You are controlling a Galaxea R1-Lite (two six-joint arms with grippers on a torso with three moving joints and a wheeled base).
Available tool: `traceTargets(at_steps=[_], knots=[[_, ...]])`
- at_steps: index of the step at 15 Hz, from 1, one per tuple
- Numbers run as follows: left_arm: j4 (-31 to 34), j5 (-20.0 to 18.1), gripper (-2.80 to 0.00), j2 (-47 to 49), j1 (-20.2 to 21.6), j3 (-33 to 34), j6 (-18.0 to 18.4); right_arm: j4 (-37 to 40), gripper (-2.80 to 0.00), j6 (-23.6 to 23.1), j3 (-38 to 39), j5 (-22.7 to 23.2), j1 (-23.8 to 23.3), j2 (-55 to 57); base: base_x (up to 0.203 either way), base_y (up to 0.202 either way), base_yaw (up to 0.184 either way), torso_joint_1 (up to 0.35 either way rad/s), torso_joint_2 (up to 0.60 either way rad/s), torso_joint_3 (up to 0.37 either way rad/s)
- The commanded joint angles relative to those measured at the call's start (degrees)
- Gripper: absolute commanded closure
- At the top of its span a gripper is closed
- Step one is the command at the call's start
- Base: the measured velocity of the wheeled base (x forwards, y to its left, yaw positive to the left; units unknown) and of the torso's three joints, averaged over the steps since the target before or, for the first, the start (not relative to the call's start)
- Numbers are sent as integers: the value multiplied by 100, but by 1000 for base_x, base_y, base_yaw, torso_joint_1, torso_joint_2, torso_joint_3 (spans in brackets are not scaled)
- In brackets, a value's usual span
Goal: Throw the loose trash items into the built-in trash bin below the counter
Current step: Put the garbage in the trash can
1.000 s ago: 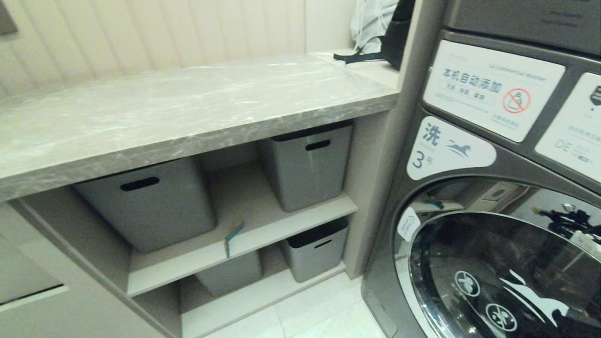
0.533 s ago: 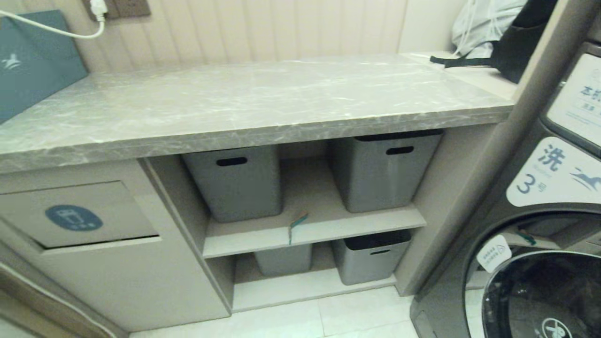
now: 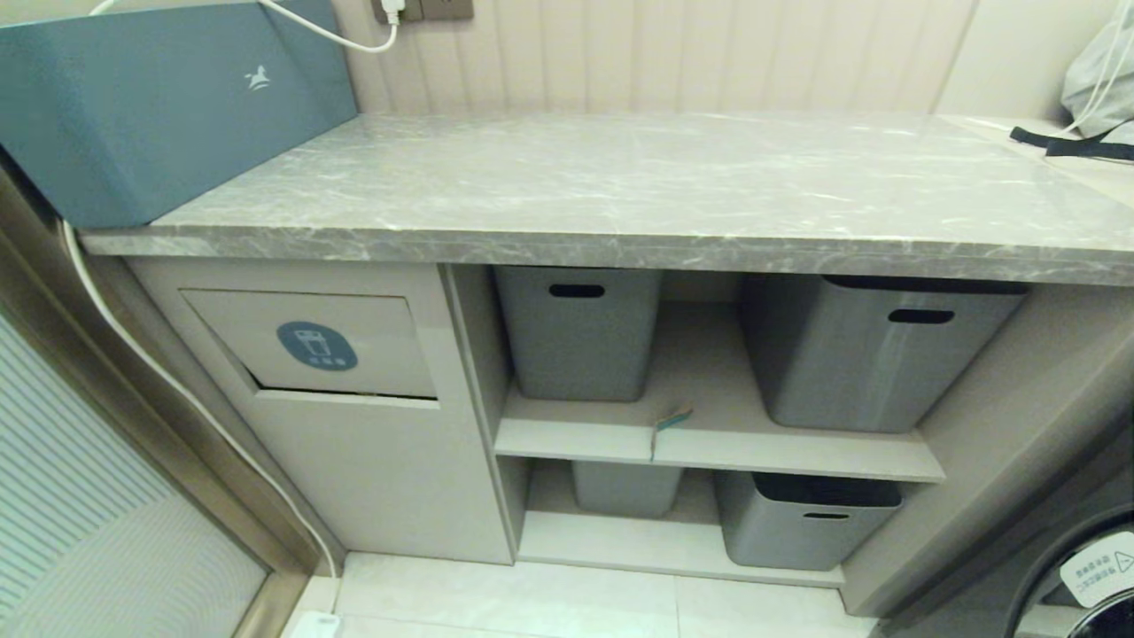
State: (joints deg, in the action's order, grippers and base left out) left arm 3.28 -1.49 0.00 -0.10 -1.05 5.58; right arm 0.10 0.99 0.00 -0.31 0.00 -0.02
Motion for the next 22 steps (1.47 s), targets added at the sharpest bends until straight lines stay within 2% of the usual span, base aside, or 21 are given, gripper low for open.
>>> traceTargets(at_steps=[1, 10, 12, 14, 16, 19, 20, 22], knots=[[-3, -1, 0, 9, 1, -1, 2, -1, 0, 5, 0, -4, 0, 2, 0, 0, 0, 0, 0, 0], [-11, 7, 0, 0, 1, 0, -12, -1, 0, -1, 0, -4, 0, 2, 0, 0, 0, 0, 0, 0], [-23, 36, 0, 0, 1, -21, 62, -1, 0, 6, 0, -4, 0, 2, 0, 0, 0, 0, 0, 0], [-68, 6, 0, 33, 1, -358, 244, -1, 0, 2, 0, -4, 0, 2, 0, 0, 0, 0, 0, 0], [-83, 43, 0, 556, -4, -713, 255, -1, 0, 3, 0, -4, 0, 2, 0, 0, 0, 0, 0, 0], [-199, 130, 0, 1967, -85, -1457, 98, -1, 0, -2, 0, -4, 0, 2, 0, 0, 0, 0, 0, 0], [-413, 153, 0, 2449, -20, -1545, 32, -1, 0, 7, 0, -4, 0, 2, 0, 0, 0, 0, 0, 0], [-1411, 157, 0, 3558, 394, -1478, -49, -1, 0, 7, 0, -4, 0, 2, 0, 0, 0, 0, 0, 0]])
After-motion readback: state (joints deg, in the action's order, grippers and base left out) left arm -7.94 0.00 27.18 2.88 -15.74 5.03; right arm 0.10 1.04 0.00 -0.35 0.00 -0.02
